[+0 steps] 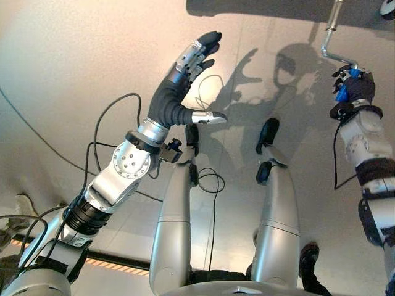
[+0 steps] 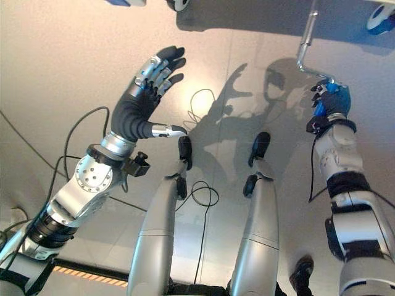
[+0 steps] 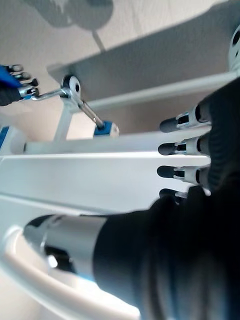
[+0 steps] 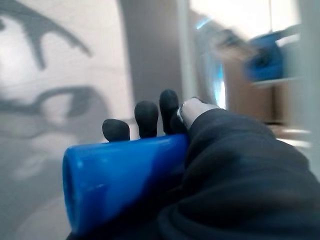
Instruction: Raise the hospital bed
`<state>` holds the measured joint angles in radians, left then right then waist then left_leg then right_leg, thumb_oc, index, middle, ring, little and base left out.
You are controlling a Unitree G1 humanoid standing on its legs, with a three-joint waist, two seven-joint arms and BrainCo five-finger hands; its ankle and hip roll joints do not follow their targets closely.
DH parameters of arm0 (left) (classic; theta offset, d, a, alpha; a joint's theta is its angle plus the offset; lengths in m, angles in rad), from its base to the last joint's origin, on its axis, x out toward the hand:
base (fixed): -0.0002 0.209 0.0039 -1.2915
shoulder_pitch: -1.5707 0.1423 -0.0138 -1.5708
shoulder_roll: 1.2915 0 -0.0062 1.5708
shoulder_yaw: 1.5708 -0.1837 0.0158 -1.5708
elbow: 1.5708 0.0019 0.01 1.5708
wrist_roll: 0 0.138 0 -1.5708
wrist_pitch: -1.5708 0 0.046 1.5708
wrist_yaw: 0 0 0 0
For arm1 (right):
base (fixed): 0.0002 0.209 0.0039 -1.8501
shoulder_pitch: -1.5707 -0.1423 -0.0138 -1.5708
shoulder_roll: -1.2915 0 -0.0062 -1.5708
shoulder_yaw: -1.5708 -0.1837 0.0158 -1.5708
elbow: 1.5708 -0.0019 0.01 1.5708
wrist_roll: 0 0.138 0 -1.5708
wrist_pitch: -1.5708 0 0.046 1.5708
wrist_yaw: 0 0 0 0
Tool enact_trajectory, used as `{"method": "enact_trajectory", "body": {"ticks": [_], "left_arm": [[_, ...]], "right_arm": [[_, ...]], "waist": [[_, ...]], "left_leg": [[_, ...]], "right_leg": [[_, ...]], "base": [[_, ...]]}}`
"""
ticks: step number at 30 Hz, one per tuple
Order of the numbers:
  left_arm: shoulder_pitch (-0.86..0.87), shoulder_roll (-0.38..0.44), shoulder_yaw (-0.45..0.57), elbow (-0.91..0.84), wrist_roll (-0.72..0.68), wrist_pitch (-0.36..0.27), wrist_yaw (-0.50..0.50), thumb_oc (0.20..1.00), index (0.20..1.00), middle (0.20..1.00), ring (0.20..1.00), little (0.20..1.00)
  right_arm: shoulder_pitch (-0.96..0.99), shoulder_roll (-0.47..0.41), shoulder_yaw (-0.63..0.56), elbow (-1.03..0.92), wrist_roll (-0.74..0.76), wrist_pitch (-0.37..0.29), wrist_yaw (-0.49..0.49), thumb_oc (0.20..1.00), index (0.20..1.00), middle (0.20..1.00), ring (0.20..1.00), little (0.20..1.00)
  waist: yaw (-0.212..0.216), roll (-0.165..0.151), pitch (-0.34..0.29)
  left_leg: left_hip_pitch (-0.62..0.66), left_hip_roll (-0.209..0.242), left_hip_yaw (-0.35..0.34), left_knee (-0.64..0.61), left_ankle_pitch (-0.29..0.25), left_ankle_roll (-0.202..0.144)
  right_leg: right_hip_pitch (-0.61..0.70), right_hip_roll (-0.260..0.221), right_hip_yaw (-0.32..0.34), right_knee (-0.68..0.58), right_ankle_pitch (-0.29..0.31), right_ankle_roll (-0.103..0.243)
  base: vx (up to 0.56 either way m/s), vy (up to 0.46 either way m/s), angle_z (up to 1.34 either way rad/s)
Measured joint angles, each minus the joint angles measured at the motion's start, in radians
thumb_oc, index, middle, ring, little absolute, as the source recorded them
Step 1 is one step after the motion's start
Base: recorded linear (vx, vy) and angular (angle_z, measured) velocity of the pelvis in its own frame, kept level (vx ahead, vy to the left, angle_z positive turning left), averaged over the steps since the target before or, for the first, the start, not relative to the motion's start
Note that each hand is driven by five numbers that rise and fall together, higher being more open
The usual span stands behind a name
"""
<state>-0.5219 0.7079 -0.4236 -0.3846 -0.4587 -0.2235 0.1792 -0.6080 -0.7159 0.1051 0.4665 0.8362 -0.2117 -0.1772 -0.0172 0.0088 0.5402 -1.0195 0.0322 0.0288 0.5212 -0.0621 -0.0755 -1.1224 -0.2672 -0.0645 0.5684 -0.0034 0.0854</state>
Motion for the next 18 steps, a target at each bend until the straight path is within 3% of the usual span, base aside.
{"method": "enact_trajectory", "body": {"ticks": [10,18], "left_arm": [[0.072,0.033,0.066,-0.034,0.012,0.003,-0.005,1.0,1.0,1.0,1.0,1.0],[0.09,0.059,0.083,-0.044,0.013,0.004,-0.022,1.0,1.0,1.0,1.0,1.0]], "right_arm": [[0.17,0.063,-0.018,-0.234,0.038,0.014,-0.023,0.2,0.2,0.2,0.2,0.2],[0.212,0.033,0.049,-0.286,0.16,0.069,-0.006,0.2,0.2,0.2,0.2,0.2]], "waist": [[0.005,-0.02,0.0],[0.011,-0.027,0.002]], "left_leg": [[0.092,0.014,-0.013,-0.075,0.006,-0.013],[0.167,0.018,-0.033,-0.098,0.006,-0.013]], "right_leg": [[0.114,0.016,-0.033,-0.09,0.004,0.004],[0.22,0.019,-0.058,-0.139,0.005,0.004]], "base": [[-0.02,0.0,0.0],[0.01,0.021,0.05]]}}
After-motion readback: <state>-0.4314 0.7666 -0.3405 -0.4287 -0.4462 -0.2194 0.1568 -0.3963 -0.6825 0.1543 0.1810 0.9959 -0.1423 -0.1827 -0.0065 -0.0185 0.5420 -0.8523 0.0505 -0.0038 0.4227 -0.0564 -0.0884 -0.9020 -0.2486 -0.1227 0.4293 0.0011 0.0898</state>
